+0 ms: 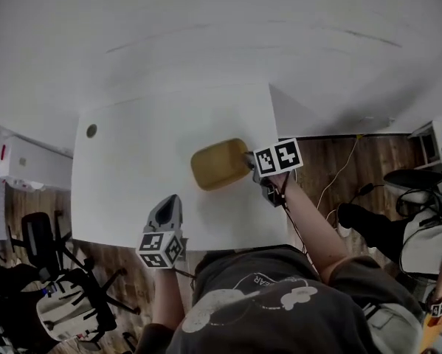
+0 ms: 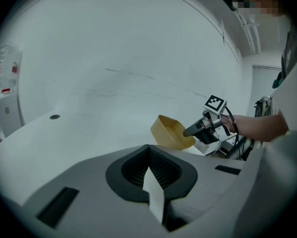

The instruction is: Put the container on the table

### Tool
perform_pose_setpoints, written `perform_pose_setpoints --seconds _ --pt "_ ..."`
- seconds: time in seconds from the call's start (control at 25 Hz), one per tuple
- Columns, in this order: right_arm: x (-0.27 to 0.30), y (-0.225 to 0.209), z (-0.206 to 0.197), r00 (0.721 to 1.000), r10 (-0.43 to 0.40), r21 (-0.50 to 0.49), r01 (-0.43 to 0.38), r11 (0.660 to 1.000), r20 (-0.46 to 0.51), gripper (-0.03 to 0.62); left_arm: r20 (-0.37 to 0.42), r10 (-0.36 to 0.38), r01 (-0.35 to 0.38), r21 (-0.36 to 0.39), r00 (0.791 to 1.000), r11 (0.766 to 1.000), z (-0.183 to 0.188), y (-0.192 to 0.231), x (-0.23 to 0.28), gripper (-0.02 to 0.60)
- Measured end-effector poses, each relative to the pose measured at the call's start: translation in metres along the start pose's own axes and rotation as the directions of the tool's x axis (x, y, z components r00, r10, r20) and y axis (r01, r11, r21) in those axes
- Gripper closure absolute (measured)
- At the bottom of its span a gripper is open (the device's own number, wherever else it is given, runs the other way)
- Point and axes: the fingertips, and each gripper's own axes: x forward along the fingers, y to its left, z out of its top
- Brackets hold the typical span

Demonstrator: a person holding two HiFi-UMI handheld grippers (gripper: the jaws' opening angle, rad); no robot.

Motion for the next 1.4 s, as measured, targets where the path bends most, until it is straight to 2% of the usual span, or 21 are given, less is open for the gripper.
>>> perform_pose_setpoints --seconds 0.52,0.84,1.08,1.4 --pt "0.070 0.022 0.077 0.988 -0.149 0.110 0.145 0.983 0.030 0.582 -0.018 -0.105 0.106 0.074 0.994 0.992 0.054 0.104 0.051 0.584" --pt "0.117 0.027 0.115 0.970 -0.245 0.123 0.241 0.963 0.010 0.582 -0.042 -0.141 0.145 0.123 0.989 0.982 0.077 0.149 0.080 0.584" --pt "0.148 0.030 0.133 0.956 -0.292 0.122 0.291 0.949 -0.009 0.582 -0.046 -0.168 0.172 0.116 0.985 0.978 0.087 0.176 0.099 0.584" --pt "0.182 0.019 0.149 0.945 -0.322 0.195 0.326 0.925 -0.052 0.582 -0.058 -0.195 0.199 0.078 0.979 0.977 0.085 0.200 0.124 0.584"
